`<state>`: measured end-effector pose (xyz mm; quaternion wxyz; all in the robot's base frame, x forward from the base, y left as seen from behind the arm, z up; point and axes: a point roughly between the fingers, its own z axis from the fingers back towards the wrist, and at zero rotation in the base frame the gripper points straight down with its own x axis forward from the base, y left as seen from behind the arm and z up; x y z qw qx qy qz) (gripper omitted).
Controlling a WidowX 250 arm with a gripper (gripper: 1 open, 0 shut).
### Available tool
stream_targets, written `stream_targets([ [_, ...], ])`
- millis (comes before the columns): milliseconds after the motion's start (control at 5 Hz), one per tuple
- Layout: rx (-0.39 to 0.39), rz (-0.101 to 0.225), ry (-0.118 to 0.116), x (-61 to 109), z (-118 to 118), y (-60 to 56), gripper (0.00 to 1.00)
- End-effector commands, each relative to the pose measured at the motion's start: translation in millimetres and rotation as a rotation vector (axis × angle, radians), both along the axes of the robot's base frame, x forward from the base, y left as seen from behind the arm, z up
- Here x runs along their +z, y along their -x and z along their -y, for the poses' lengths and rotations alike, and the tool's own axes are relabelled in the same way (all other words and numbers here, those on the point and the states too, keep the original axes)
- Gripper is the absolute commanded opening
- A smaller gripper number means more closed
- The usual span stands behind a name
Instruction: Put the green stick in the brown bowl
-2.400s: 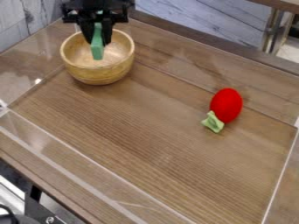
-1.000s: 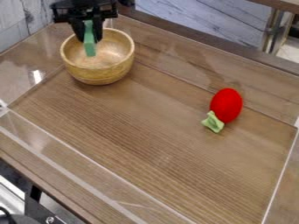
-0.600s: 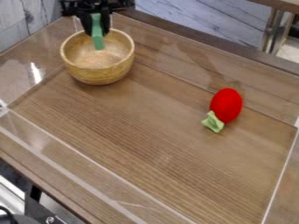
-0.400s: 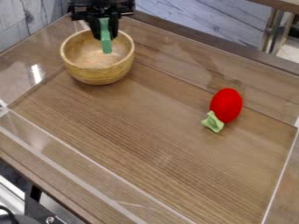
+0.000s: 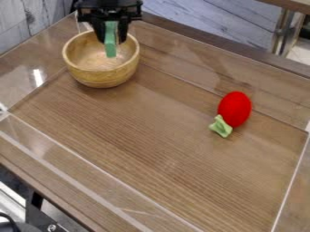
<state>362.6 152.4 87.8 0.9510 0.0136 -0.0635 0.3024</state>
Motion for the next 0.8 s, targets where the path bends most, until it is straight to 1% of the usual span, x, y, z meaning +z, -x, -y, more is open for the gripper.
stream_targets([
  [0, -0.052, 0.050, -0.042, 27.3, -3, -11.9, 1.00],
  [400, 0.012, 0.025, -0.056, 33.3, -16, -11.4, 1.00],
  [600, -0.028, 0.012, -0.063, 35.0, -16, -10.8, 1.00],
])
